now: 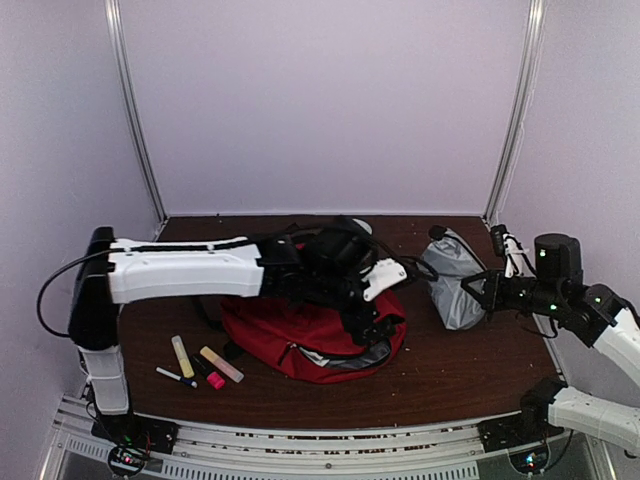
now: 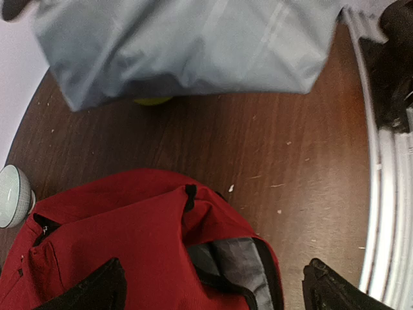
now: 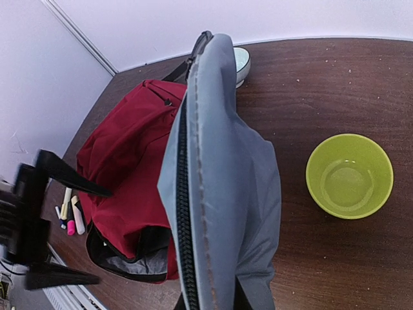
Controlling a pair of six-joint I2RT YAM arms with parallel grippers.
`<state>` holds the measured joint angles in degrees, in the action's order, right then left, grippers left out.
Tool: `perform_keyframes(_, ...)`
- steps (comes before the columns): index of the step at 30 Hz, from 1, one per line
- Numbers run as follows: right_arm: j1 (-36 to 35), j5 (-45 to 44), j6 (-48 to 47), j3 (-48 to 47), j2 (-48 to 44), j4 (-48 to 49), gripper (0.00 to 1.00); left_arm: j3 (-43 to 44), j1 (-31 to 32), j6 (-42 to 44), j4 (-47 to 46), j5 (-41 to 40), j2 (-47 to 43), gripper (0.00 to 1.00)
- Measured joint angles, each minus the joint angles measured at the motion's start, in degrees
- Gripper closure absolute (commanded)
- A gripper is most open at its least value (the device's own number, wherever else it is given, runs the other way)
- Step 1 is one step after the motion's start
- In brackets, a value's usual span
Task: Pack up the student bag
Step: Pick up the largest pocket of the bag from the student bag, then place the pencil case in the largest pocket of the bag.
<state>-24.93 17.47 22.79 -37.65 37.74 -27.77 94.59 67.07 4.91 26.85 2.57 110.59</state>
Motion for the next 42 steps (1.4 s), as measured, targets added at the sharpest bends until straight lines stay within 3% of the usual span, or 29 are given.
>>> perform_keyframes(4,0.3,2.1,1.5,0.1,-2.6,-1.6,1.0,10.9,1.8,0.6,5.6,-9.9,12.1,0.02)
perform_keyframes(10,0.3,4.8,2.1,1.2,-4.5,-5.3,1.0,9.5,0.9,1.8,9.1,-19.8,13.5,0.05)
perform_keyframes(11,0.3,4.8,2.1,1.3,-4.6,-5.9,1.0,8.6,0.8,1.8,9.1,-20.5,13.2,0.12)
perform_keyframes(12,0.3,4.8,2.3,1.3,-4.6,-6.4,1.0,7.2,0.7,1.7,9.1,-21.1,12.7,0.29)
perform_keyframes(15,0.3,5.2,2.8,1.4,-4.6,-6.6,1.0,2.2,0.5,1.7,9.7,-21.8,10.9,0.93)
perform_keyframes(16,0.3,5.4,2.9,1.4,-4.5,-6.5,1.0,1.5,0.5,1.7,9.9,-21.8,10.6,1.0)
perform_keyframes(20,0.3,8.1,3.1,1.2,-1.4,-5.3,1.0,0.7,0.5,0.6,11.6,-19.4,7.4,1.0)
perform_keyframes(27,-0.6,15.5,2.8,0.3,6.1,-4.6,1.0,-3.6,-1.6,-2.5,9.8,-21.0,-12.1,1.0)
perform_keyframes(32,-2.7,21.4,2.0,-1.6,7.3,-5.7,1.0,-5.5,-4.9,-4.5,7.4,-19.4,-17.9,1.0)
perform_keyframes(37,-8.2,25.0,7.8,0.3,11.0,4.9,1.0,-6.7,-4.7,-5.0,6.7,-14.8,-17.5,1.0)
perform_keyframes(42,-10.5,25.4,12.4,-1.7,25.3,17.3,1.0,-6.7,-4.7,-5.0,5.4,-11.3,-17.5,1.0)
